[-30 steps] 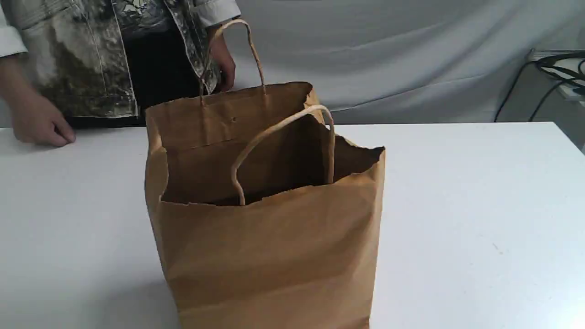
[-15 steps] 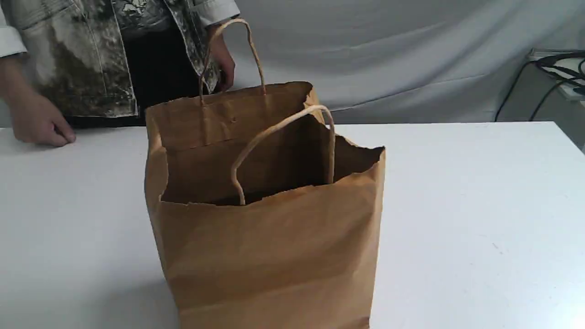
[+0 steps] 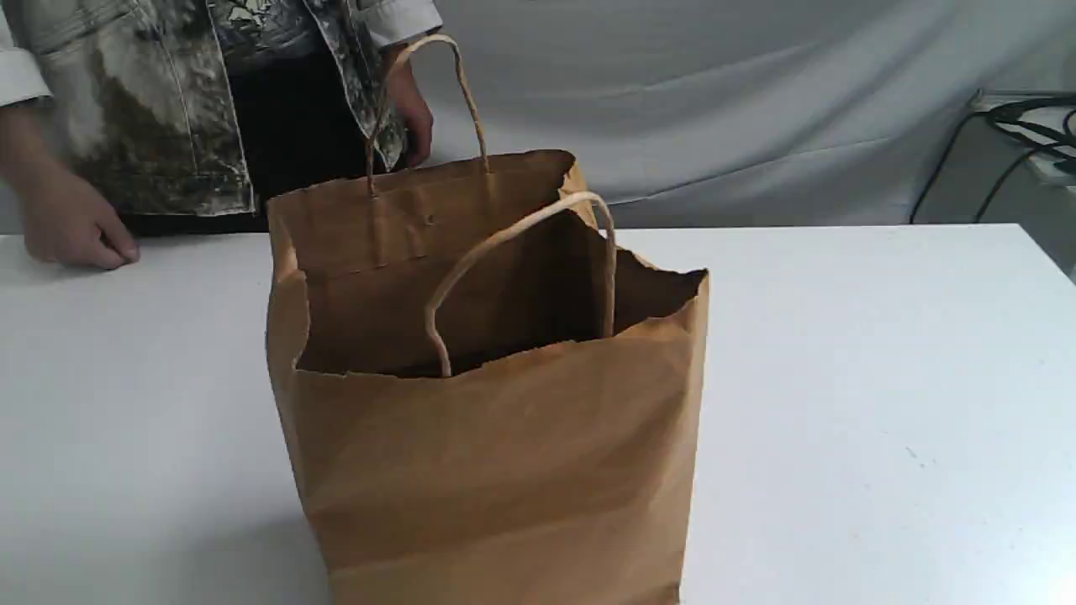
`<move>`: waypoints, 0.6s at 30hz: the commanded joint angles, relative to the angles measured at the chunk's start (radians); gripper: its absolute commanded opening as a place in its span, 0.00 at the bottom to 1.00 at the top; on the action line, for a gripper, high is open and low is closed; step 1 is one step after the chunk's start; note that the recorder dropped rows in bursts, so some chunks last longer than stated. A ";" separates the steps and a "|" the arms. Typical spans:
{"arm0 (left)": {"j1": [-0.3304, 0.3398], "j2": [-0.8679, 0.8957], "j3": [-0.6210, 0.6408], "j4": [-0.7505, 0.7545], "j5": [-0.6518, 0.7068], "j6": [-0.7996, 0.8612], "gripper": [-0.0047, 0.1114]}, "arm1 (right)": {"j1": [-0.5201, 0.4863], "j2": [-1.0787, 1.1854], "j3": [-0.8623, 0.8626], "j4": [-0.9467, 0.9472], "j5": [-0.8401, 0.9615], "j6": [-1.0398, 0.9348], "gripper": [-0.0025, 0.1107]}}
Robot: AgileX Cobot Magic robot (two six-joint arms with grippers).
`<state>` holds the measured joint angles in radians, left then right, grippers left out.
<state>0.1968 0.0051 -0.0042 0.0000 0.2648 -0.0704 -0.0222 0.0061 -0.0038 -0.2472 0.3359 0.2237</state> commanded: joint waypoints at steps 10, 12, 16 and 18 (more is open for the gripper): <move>-0.004 -0.005 0.004 0.000 -0.002 0.000 0.04 | 0.034 -0.006 0.004 0.128 -0.025 0.020 0.03; -0.004 -0.005 0.004 0.000 -0.002 0.000 0.04 | 0.034 -0.006 0.004 0.128 -0.014 0.018 0.03; -0.004 -0.005 0.004 0.000 -0.002 0.000 0.04 | 0.034 -0.006 0.004 0.116 -0.018 0.015 0.03; -0.004 -0.005 0.004 0.000 -0.002 0.000 0.04 | 0.034 -0.006 0.004 0.119 -0.018 0.015 0.03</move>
<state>0.1968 0.0051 -0.0042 0.0000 0.2648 -0.0704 0.0092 0.0061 -0.0038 -0.1276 0.3205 0.2383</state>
